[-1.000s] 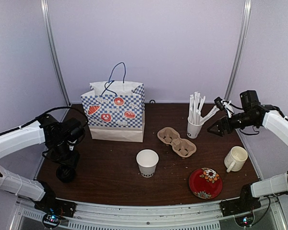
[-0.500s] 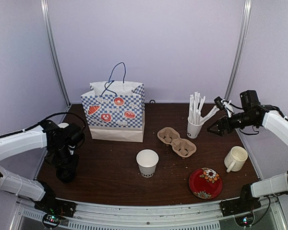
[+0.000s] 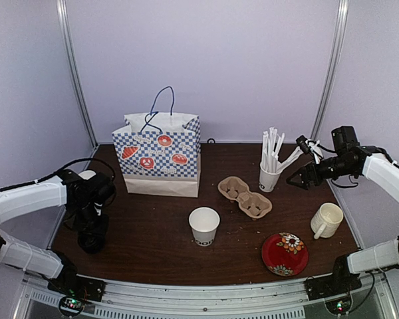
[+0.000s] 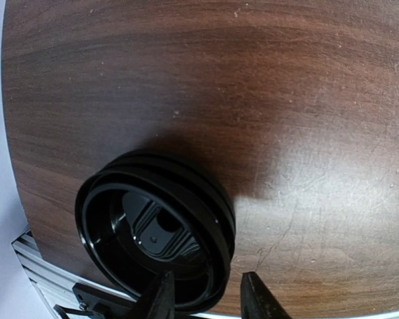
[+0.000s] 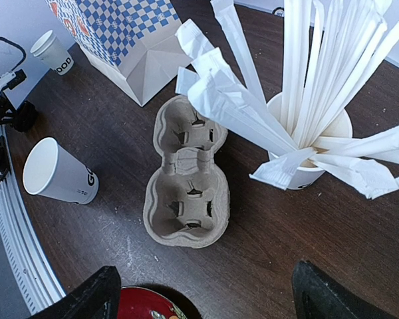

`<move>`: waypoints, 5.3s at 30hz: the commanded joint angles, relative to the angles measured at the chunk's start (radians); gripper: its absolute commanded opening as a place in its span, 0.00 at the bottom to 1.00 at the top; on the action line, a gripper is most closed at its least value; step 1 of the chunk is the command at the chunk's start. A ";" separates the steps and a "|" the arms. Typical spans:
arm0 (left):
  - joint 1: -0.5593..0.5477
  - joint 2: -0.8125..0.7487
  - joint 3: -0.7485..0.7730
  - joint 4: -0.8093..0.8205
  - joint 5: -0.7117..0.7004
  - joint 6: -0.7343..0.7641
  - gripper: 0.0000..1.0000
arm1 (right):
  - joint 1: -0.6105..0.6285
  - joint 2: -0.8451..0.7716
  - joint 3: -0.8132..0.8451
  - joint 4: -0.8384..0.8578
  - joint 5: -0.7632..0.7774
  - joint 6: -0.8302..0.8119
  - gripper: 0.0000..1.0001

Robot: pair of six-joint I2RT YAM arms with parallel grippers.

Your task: Pack the takeout coffee

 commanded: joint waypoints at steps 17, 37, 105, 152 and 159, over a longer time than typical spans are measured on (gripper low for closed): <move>0.033 0.054 -0.024 0.088 0.036 0.010 0.23 | -0.004 0.006 -0.008 0.007 -0.021 0.004 0.93; 0.027 -0.054 0.210 -0.075 0.073 0.081 0.03 | -0.004 0.010 0.006 -0.008 -0.025 0.004 0.92; -0.314 0.280 0.747 1.175 0.876 0.212 0.09 | 0.569 0.416 0.568 0.889 -0.471 1.245 0.87; -0.311 -0.088 0.273 0.543 -0.168 0.415 0.89 | 0.680 0.423 0.821 -0.389 0.239 -0.116 0.67; -0.292 -0.133 0.242 0.539 -0.242 0.367 0.90 | 0.818 0.583 0.965 -0.584 0.393 -0.243 0.66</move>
